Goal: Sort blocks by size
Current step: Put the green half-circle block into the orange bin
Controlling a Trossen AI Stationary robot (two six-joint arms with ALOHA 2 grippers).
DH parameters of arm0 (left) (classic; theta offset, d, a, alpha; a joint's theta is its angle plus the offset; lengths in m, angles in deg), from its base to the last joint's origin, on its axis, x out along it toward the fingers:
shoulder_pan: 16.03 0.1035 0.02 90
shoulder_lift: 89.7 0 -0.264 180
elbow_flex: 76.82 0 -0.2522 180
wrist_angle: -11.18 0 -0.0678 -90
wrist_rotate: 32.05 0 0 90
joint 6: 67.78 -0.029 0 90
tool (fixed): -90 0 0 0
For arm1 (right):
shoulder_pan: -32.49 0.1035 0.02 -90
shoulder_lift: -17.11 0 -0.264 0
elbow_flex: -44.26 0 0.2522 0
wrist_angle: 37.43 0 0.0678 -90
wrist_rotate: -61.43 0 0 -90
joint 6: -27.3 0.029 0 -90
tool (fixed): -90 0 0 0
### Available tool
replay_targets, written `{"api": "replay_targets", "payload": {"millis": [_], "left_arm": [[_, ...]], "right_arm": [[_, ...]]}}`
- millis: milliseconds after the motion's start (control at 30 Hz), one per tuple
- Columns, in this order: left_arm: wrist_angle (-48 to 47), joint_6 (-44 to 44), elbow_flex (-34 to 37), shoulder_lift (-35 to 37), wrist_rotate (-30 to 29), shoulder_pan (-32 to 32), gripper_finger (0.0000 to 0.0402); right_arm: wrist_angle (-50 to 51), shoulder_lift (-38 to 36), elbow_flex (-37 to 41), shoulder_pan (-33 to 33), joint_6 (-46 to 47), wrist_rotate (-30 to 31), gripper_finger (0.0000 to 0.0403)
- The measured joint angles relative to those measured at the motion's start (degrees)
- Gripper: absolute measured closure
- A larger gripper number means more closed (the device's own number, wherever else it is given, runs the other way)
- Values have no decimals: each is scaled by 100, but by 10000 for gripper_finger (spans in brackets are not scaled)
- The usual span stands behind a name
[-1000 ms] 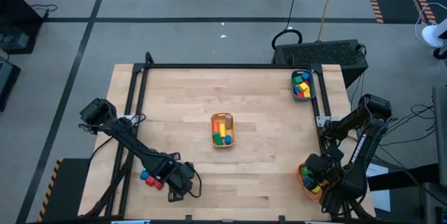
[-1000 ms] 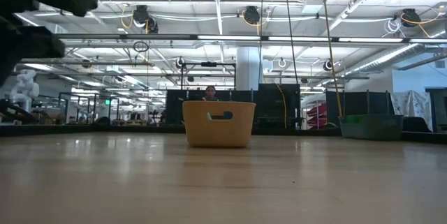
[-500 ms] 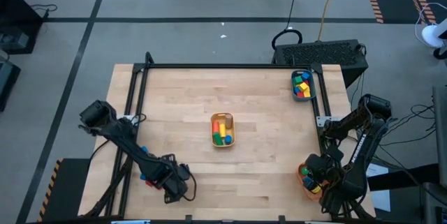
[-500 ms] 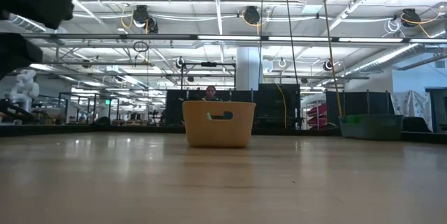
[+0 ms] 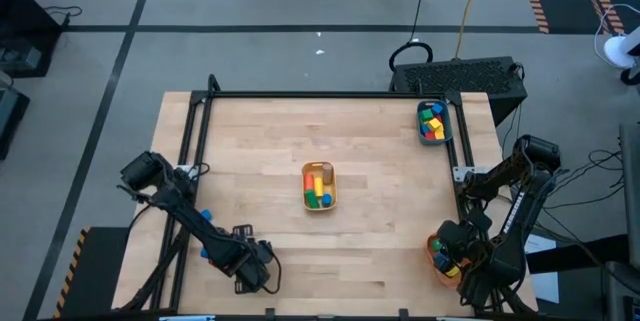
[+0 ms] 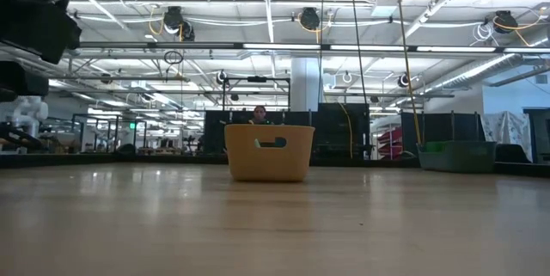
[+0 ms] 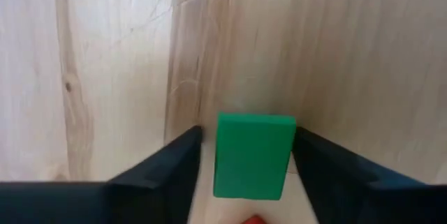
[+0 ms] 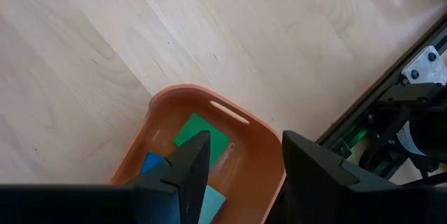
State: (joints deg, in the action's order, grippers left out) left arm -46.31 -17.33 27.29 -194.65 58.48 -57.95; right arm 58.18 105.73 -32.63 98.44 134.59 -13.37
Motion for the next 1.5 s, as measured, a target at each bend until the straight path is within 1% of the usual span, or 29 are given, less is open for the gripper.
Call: {"api": "replay_targets", "payload": {"millis": [67, 133, 167, 300, 400, 467, 533, 633, 700, 733, 833, 1000, 1067, 1233, 1333, 1400, 1500], "left_arm": [[-23, -26, -19, 21, 34, 40, 222], [-42, -39, -38, 58, 44, 87, 258], [-69, -43, -48, 84, 16, 115, 267], [-49, -353, -179, 270, -16, 242, 267], [-50, -687, -324, 376, 39, 365, 267], [-35, -948, -497, 442, 104, 499, 267], [-19, -1235, -717, 464, 209, 658, 267], [-27, -1549, -1057, 459, 342, 927, 267], [68, -1666, -1234, 464, 414, 1147, 267], [111, -1680, -1294, 464, 424, 1260, 267], [245, -1685, -1462, 459, 597, 1570, 267], [723, -2004, -1502, 461, 969, 1877, 267], [972, -2193, -1502, 455, 1064, 1948, 267], [1458, -2655, -1502, 381, 1290, 2089, 267], [1661, -2872, -1505, 323, 1301, 2148, 267], [1862, -3004, -1502, 266, 1304, 2182, 267], [2015, -3153, -1502, 205, 1314, 2208, 267]], "right_arm": [[-4, 0, 0, 0, 57, 53, 239], [-63, 0, 0, 0, 95, 244, 239], [-111, 0, 0, 0, 84, 368, 239], [-377, 0, 0, 0, -535, 886, 239], [-728, 0, 0, 0, -1336, 1520, 239], [-1079, 0, 0, -1, -2049, 2064, 239], [-1516, 0, 0, -38, -2985, 2731, 239], [-2417, 0, 0, -186, -4801, 3651, 239], [-3037, 0, 0, -370, -6123, 3975, 239], [-3338, 0, 0, -493, -6720, 4003, 239], [-4086, 0, 0, -936, -8159, 3989, 239], [-5037, 0, 0, -1699, -9743, 3630, 239], [-5449, 0, 0, -1968, -10371, 3333, 239], [-6752, 60, 0, -2584, -11883, 2015, 239], [-7360, 228, 0, -2846, -12605, 1447, 239], [-7722, 389, 0, -2994, -12995, 1183, 238], [-8048, 673, 0, -3172, -13391, 1152, 236]]}}
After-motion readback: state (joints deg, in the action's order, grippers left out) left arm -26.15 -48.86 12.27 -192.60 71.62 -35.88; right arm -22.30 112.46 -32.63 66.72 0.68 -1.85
